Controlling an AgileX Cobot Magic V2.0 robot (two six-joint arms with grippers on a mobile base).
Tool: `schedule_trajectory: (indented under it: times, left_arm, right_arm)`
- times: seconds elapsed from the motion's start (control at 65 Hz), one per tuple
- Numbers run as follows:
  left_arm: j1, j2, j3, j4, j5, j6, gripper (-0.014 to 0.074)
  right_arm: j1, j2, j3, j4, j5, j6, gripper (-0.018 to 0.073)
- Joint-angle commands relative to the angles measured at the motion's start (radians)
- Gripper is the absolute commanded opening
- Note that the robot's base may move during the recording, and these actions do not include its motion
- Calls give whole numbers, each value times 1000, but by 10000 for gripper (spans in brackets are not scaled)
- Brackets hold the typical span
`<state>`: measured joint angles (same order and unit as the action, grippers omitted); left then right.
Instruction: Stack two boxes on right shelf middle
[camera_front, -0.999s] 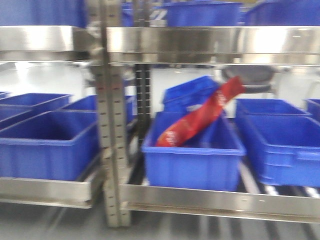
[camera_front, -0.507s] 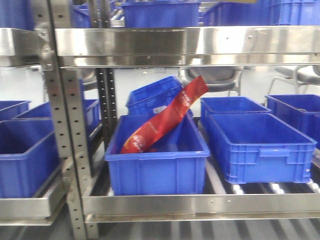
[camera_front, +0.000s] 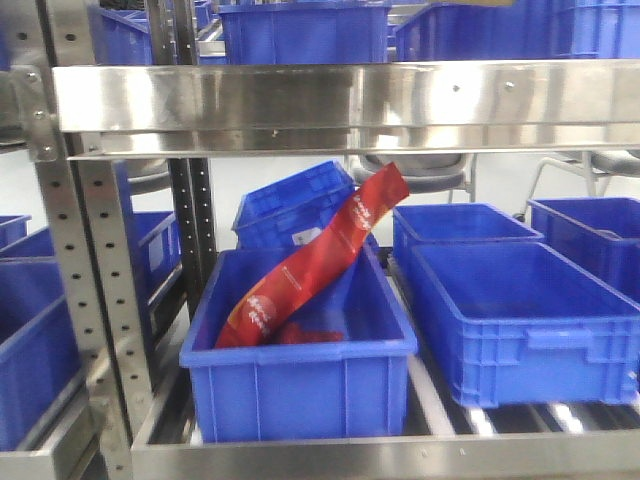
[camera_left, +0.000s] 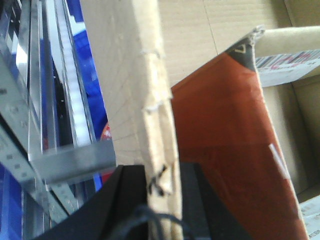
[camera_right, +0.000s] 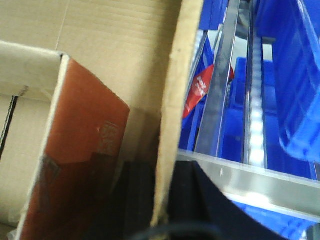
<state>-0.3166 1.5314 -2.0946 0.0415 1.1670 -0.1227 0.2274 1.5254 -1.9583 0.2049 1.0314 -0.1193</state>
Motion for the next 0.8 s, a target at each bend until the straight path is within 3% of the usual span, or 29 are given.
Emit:
schedule_trajectory:
  times: [0.0, 0.784]
  left_arm:
    - [3, -19, -14, -29, -60, 6, -111]
    - [3, -19, -14, -29, -60, 6, -111]
  right_arm:
    - [-5, 0, -9, -33, -46, -12, -154]
    - [-5, 0, -9, -33, -46, -12, -154]
